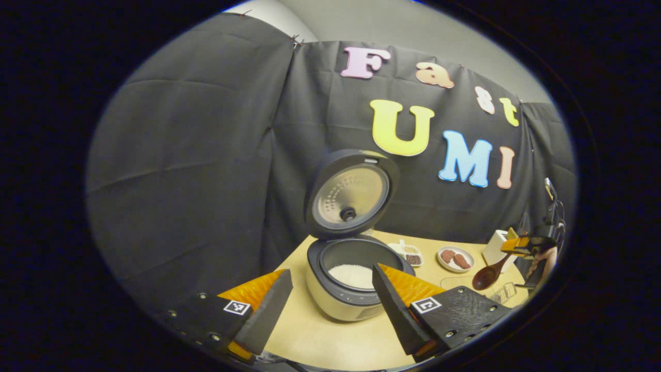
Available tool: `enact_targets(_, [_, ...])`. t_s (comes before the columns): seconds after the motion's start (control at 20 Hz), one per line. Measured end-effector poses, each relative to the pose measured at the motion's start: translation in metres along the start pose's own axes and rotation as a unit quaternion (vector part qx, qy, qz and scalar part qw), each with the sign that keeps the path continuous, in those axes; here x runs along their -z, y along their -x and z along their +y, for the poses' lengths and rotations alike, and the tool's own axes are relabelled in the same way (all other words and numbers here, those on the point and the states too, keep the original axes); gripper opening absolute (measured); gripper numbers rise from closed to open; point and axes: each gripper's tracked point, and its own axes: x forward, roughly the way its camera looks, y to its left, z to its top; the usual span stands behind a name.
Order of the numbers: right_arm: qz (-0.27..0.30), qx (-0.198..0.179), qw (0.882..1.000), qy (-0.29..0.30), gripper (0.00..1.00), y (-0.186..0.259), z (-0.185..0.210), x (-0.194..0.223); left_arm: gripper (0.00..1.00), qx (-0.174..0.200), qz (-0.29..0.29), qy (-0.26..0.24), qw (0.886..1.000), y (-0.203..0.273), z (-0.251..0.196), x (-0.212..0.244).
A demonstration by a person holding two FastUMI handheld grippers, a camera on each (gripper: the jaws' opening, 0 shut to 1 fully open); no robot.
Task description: Close the left gripper, press the button to open the rice cooker; take a wooden spoon from the chopstick holder with the right hand, scoop a spoonful of rice and pour it into the rice cooker, then put the wooden spoon back into the chopstick holder.
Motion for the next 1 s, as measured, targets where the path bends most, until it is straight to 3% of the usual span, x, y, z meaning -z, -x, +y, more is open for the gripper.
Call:
enact_targets(0.05, [0.003, 0.0, 1.0, 0.005, 0.16, -0.006, -0.001, 0.008, 0.98, -0.007, 0.007, 0.005, 1.0, -0.001, 0.003, 0.003])
enact_targets(0.2, [0.019, 0.0, 1.0, 0.017, 0.19, -0.023, -0.008, 0.034, 0.96, -0.027, 0.01, 0.001, 1.0, 0.005, 0.009, 0.001])
enact_targets(0.5, [0.053, 0.002, 0.997, 0.059, 0.19, -0.04, -0.022, 0.078, 0.97, -0.004, 0.024, -0.015, 1.0, 0.002, -0.028, -0.001])
enact_targets(0.7, [0.073, -0.017, 0.996, 0.055, 0.17, -0.038, -0.011, 0.101, 0.98, 0.018, 0.028, 0.005, 0.999, 0.006, -0.052, -0.005])
enact_targets(0.75, [0.074, -0.022, 0.996, 0.054, 0.2, -0.036, -0.005, 0.104, 0.98, 0.019, 0.025, 0.009, 0.999, 0.007, -0.055, -0.008])
enact_targets(1.0, [0.122, -0.06, 0.99, 0.021, 0.17, -0.023, 0.029, 0.13, 0.98, 0.032, 0.036, -0.007, 0.999, 0.01, -0.065, 0.002])
